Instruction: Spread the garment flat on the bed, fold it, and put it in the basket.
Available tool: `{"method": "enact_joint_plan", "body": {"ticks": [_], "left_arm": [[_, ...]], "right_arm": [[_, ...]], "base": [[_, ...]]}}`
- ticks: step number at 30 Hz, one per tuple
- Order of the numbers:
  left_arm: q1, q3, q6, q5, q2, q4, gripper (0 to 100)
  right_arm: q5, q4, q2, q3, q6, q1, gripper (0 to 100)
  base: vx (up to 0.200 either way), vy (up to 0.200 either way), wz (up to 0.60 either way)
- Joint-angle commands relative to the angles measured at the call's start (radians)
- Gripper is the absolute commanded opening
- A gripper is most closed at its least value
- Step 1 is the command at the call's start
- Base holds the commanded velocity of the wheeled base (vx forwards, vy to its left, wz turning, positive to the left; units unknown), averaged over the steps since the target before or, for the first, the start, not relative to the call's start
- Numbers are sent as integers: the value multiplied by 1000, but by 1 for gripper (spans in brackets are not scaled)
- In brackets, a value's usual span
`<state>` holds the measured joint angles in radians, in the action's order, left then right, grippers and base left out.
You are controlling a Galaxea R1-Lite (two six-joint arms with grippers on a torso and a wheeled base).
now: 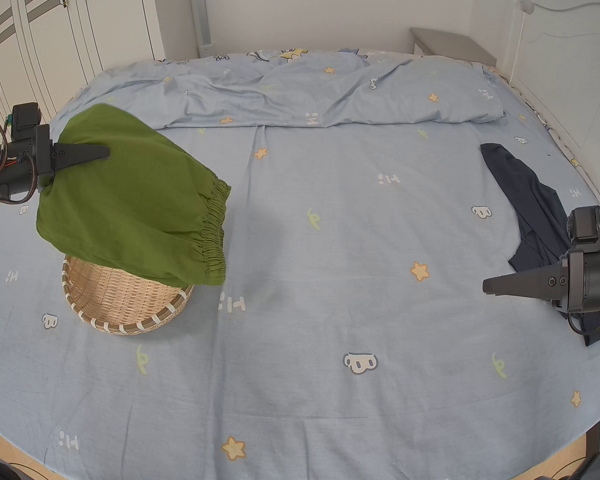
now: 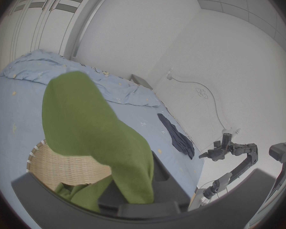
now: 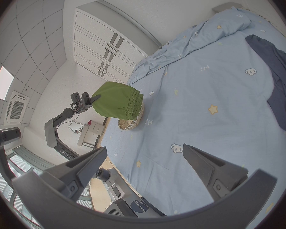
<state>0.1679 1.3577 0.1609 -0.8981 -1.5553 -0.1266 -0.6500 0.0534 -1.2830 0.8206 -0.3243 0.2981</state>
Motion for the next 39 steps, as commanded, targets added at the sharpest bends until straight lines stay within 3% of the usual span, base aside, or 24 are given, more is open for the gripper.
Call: {"method": "enact_joint_plan", "body": {"ticks": [1,19,26,39], "left_arm": [[47,34,0,-1,-71,-1,0],[154,-126,-7,10,-233,-7,0],[173,-114,-9,168,-347,-1,0],[182,-77,-7,179,-374,-7,0]], "right_arm": [[0,0,2,-1,1,1,100],[-11,2,2,-1,-1,7,100],[-10,0,2,-6,-1,18,100],[-8,2,1,-8,-1,19,100]], "base": [[0,0,0],[0,0,0],[0,0,0],[0,0,0]]}}
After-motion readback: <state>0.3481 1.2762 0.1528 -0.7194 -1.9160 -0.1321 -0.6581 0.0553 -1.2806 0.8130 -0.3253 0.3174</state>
